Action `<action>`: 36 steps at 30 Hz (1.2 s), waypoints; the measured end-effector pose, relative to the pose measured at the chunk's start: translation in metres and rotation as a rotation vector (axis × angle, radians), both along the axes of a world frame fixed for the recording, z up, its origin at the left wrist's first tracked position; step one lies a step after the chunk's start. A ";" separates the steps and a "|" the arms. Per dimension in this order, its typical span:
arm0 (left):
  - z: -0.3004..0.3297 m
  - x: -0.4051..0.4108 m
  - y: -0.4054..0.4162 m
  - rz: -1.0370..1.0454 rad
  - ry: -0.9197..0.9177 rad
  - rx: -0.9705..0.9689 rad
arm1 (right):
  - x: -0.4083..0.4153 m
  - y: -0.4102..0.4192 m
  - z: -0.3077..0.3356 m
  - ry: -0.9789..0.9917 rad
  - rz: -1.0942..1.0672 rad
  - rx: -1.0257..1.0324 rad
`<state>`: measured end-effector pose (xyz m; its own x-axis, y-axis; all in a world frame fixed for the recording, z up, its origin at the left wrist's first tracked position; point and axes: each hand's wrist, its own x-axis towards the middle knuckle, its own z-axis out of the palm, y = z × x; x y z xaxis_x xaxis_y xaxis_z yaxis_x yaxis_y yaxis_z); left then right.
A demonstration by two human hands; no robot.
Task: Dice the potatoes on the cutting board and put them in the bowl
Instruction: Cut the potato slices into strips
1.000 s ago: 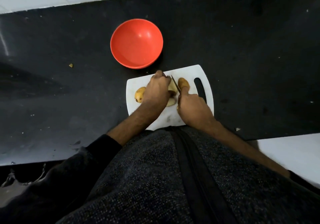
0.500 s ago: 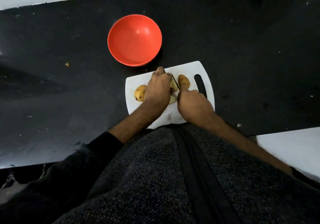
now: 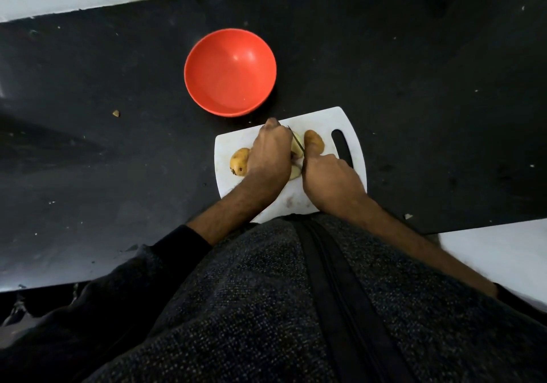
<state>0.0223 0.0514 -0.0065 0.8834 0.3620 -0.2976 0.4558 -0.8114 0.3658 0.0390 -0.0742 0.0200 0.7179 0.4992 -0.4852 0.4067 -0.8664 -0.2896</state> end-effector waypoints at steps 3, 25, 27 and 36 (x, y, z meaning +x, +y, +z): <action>0.001 0.000 -0.001 0.031 -0.018 0.005 | 0.001 0.000 -0.006 -0.003 -0.007 -0.009; -0.004 -0.002 -0.001 0.090 -0.083 -0.023 | -0.018 -0.033 -0.016 0.102 0.062 -0.067; -0.004 -0.002 -0.001 0.096 -0.087 -0.029 | -0.019 -0.035 -0.016 0.119 0.050 -0.077; -0.001 -0.004 0.003 0.103 -0.050 -0.061 | -0.011 -0.025 0.017 0.031 -0.010 -0.005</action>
<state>0.0187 0.0547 -0.0075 0.8568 0.4338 -0.2787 0.5154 -0.7368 0.4376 0.0285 -0.0988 0.0374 0.7074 0.4894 -0.5100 0.3885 -0.8720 -0.2978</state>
